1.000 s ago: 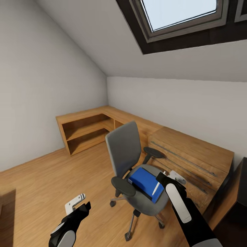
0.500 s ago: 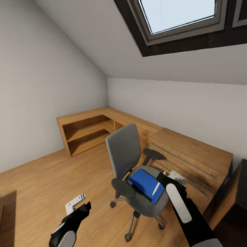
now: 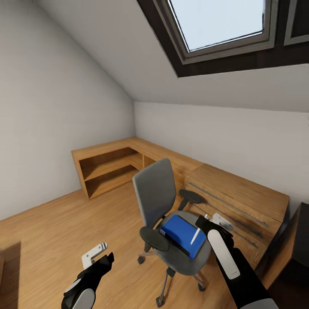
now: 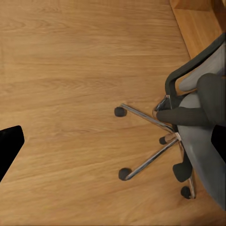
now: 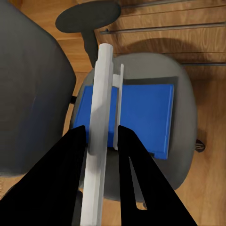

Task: In the bedroom, organize the workspace by keeping the computer under the desk, ensuring the monitor is on the desk, placing the keyboard on the desk next to the monitor, placing the mouse on the desk next to the keyboard, moving the folder from the swivel chair onto the desk next to the mouse, stacking the notebook on top of the folder with the pen on top of the notebook, and positioning the swivel chair next to the desk.

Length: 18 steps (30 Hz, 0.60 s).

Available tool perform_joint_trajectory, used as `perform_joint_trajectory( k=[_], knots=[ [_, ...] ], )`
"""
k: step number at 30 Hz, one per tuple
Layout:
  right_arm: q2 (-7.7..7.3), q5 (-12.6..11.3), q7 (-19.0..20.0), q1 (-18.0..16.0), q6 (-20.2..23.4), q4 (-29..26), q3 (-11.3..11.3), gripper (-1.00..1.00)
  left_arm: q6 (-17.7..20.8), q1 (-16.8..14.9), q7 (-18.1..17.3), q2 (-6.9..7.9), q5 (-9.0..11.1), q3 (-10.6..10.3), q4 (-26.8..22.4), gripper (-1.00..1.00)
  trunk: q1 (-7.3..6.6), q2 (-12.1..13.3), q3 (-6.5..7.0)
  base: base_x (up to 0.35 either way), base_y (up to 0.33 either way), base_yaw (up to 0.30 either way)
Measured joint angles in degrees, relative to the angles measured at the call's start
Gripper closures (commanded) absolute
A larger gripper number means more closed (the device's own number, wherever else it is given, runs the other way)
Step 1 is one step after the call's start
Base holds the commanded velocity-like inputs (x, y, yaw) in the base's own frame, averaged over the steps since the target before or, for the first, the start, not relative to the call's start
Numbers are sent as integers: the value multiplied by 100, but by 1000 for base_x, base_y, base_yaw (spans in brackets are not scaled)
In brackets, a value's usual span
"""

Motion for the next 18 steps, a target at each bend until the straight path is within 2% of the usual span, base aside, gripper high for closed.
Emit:
perform_joint_trajectory(
  k=[8,11,17,18],
  knots=[
    [0,0,-1,0,0,0,-3,100,-14,0,20,0,-16,-2,-2,-100,-176,321,215,0,0,0],
    [0,0,0,0,0,-2,-5,100,-17,0,29,0,-116,-6,0,-100,-242,442,295,0,0,0],
    [0,0,-2,0,0,-5,-7,100,-24,2,47,-17,-611,-68,31,-100,-374,683,456,0,0,0],
    [0,0,-3,0,0,-4,-7,100,-27,2,52,-22,-745,-98,58,-100,-396,723,482,0,0,0]
  ],
)
